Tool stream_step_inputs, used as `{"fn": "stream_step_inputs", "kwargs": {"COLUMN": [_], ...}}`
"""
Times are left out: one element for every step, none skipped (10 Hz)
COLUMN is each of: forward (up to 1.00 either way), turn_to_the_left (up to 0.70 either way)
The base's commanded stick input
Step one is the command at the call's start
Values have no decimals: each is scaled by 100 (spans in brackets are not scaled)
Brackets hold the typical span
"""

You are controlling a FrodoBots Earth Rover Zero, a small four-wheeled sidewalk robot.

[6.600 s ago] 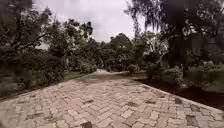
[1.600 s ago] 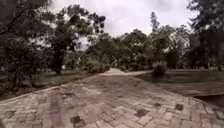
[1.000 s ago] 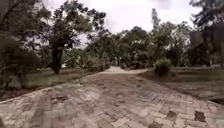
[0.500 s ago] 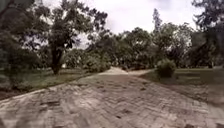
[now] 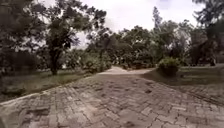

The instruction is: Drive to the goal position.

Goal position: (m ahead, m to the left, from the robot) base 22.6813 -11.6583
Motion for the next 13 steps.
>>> {"fn": "stream_step_inputs", "kwargs": {"forward": [70,70,70,70,70,70,70,70,70,70,70,70,70], "turn_to_the_left": [0,0,0,0,0,0,0,0,0,0,0,0,0]}}
